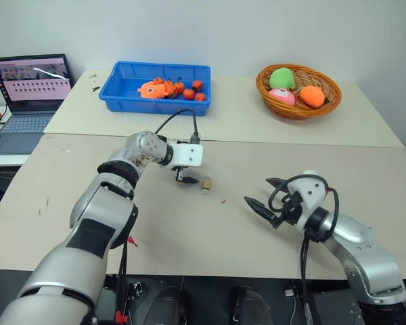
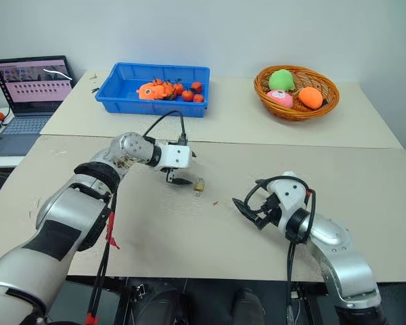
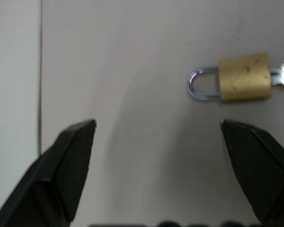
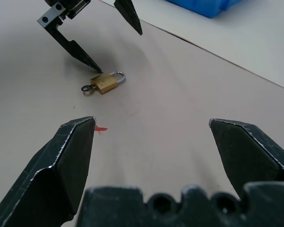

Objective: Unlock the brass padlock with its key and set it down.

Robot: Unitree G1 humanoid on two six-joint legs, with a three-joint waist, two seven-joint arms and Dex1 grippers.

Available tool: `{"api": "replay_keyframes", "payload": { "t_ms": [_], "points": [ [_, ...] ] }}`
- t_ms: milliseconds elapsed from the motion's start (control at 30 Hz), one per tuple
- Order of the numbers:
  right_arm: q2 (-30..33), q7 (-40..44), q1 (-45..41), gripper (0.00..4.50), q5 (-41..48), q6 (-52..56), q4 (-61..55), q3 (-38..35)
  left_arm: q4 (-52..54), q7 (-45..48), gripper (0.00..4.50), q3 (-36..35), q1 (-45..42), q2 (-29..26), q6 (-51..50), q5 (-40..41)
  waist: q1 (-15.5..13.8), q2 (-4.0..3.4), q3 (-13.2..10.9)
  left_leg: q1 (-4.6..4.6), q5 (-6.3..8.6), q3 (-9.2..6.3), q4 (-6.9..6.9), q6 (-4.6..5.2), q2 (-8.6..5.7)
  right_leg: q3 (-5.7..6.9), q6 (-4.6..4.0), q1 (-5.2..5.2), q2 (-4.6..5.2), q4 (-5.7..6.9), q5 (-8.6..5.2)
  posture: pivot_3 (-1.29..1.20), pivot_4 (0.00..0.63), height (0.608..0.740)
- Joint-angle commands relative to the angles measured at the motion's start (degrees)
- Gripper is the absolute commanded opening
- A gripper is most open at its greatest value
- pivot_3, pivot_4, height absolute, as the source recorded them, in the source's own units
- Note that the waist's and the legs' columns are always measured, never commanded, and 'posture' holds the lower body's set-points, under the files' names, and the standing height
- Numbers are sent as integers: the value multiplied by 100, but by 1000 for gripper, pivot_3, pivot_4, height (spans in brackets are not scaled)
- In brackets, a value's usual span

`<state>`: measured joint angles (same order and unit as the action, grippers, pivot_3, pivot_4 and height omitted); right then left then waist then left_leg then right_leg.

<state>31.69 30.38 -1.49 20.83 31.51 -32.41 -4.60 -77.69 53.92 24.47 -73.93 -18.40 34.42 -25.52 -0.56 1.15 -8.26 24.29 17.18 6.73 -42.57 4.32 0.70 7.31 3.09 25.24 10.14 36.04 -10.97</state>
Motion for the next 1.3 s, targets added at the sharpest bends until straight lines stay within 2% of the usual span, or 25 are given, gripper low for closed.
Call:
{"api": "replay_keyframes", "payload": {
  "t_ms": [33, 367, 867, 1067, 1200, 1300],
  "points": [
    [-12, -232, 162, 4500, 139, 134, -579, -393, -85, -111, 4461, 6, -67, 118, 44, -156, -4, 0, 0, 1, 2, -2, -7, 3, 2, 0, 0, 0, 0, -1, 0, 0, 150, 692],
    [47, -380, 417, 4500, 170, 293, -811, -555, -80, 253, 4461, -340, 48, 386, 103, -41, -21, 0, 0, 6, 20, -4, -30, 33, -13, -4, 14, -1, 25, 5, -4, 0, 150, 692],
    [221, -73, -123, 4500, 175, 207, -383, -317, -72, 318, 4461, -640, 47, -81, -47, 14, 47, 0, 0, 6, 20, -3, -29, 34, -16, -8, 18, 2, 24, 6, -3, 0, 150, 692],
    [811, 854, -1081, 4500, -169, 37, 331, 589, -36, 191, 4461, -1132, 34, -331, -335, 378, 129, 0, 0, 5, 20, -3, -29, 34, -16, -10, 18, 3, 25, 10, -3, 0, 150, 692],
    [1270, 2018, -2001, 4500, -382, -418, 1353, 1164, 43, 309, 4461, -1931, 116, -332, -904, 1162, 137, 0, -1, 10, 19, -3, -28, 34, -19, -8, 21, 5, 25, 13, -2, 0, 150, 692],
    [1660, 3048, -2585, 4500, -699, -1078, 2247, 1598, 227, 744, 4461, -2458, 383, -312, -1318, 1796, 137, 0, -1, 8, 19, -3, -29, 34, -23, -8, 26, 1, 27, 12, -1, 0, 150, 692]
  ]
}}
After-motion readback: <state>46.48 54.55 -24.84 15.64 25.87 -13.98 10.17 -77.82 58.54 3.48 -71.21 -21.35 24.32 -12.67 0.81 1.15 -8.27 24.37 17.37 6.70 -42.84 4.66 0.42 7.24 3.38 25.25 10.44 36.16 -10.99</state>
